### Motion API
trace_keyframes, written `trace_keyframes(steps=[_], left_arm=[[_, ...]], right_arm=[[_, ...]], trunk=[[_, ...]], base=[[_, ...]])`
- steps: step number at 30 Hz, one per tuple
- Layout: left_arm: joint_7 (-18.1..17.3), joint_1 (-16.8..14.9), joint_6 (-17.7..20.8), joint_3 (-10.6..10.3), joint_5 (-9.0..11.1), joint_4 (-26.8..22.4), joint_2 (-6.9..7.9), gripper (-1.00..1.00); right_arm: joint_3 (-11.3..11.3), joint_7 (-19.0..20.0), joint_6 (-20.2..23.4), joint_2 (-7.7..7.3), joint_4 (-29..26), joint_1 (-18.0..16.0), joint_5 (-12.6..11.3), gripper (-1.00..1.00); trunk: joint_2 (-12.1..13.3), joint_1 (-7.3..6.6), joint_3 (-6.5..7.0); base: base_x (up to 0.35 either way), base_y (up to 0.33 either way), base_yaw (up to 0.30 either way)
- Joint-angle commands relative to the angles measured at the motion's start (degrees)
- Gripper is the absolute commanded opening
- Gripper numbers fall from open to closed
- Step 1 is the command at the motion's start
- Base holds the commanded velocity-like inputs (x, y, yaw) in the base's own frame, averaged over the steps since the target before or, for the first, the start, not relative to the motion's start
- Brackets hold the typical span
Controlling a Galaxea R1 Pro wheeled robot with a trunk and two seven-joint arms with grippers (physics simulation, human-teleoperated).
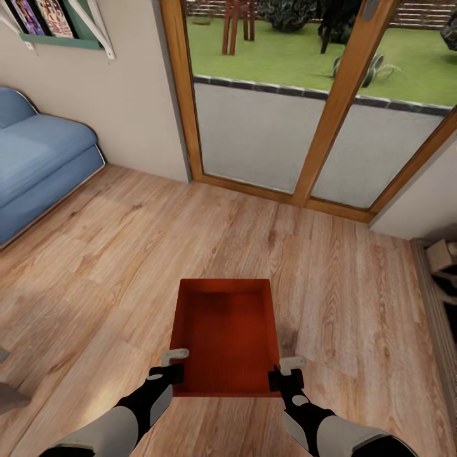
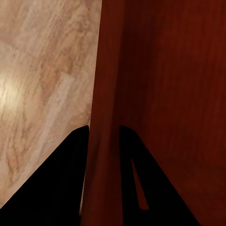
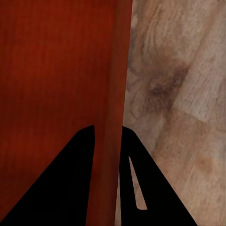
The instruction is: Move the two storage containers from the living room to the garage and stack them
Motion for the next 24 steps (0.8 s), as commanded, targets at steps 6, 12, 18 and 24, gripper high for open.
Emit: trace_keyframes(steps=[6,12,18,24], left_arm=[[0.7,0.0,0.1,0.9,0.0,0.0,0.02,-1.00],[0.7,0.0,0.1,0.9,0.0,0.1,0.03,-1.00],[0.7,0.0,0.1,0.9,0.0,0.1,0.03,-1.00],[0.7,0.0,0.1,0.9,0.1,0.2,0.09,-1.00]], right_arm=[[-3.0,0.1,0.0,0.07,-0.5,-0.1,0.5,-1.00],[-3.0,0.1,-0.1,0.07,-0.5,-0.1,0.5,-1.00],[-2.9,0.1,-0.2,0.07,-0.5,0.0,0.5,-1.00],[-3.0,0.1,-0.1,0.03,-0.4,0.1,0.4,-1.00]], trunk=[[2.4,-1.33,1.05],[4.8,-2.65,2.13],[7.2,-3.96,3.21],[9.6,-5.28,4.28]], base=[[0.000,0.000,0.000],[0.000,0.000,0.000],[0.000,0.000,0.000],[0.000,0.000,0.000]])
